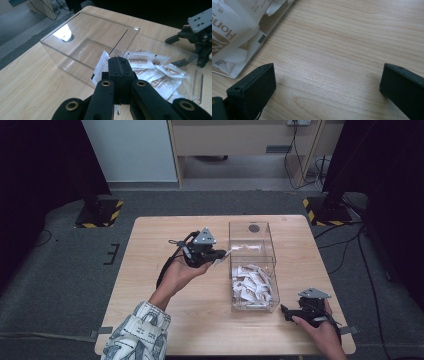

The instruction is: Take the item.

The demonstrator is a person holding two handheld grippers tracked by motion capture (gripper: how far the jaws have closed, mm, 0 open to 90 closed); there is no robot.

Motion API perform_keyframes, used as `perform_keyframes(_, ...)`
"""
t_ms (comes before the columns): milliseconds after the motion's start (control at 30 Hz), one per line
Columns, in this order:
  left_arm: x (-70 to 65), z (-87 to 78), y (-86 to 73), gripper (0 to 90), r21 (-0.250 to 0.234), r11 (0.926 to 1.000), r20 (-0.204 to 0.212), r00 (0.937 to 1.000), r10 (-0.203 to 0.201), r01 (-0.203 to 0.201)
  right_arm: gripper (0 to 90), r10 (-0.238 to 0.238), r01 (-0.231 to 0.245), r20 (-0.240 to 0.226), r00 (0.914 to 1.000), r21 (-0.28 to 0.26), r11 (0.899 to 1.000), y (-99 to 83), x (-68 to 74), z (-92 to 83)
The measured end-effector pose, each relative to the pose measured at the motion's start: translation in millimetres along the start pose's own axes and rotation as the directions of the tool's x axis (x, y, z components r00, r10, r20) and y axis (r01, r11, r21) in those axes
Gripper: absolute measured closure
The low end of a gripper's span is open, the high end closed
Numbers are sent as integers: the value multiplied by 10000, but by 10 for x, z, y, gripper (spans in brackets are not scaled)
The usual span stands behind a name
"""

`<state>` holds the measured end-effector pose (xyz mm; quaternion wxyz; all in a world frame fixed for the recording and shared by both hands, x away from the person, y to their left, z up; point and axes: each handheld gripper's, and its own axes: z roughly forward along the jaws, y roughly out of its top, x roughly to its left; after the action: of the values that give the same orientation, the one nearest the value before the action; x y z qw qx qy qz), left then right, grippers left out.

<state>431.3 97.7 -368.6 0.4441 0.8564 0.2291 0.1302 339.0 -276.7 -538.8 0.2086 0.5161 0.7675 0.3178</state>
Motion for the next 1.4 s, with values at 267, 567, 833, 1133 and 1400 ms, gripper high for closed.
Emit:
perform_keyframes(267, 99, 0, -165, 900, 138, 9998, -195, 9997, -152, 155, 8, -2, 2, 2, 10000, 1, 10000, 0, 0, 0)
perform_keyframes(567, 230, -13, -396, 900, 356, 9987, -464, 9983, -352, 368, 8, -6, 6, 2, 10000, 2, 10000, 0, 0, 0)
perform_keyframes(833, 273, 5, -537, 900, 619, 9973, -607, 9975, -349, 387, 8, -3, 3, 1, 10000, 0, 10000, 0, 0, 0)
perform_keyframes(1133, 355, 37, -658, 900, 835, 9950, -754, 9960, -483, 545, 8, -3, 3, 1, 10000, 2, 10000, 0, 0, 0)
perform_keyframes(1400, 428, 63, -729, 900, 940, 9932, -915, 9940, -597, 683, 8, -2, 2, 0, 10000, 0, 10000, 0, 0, 0)
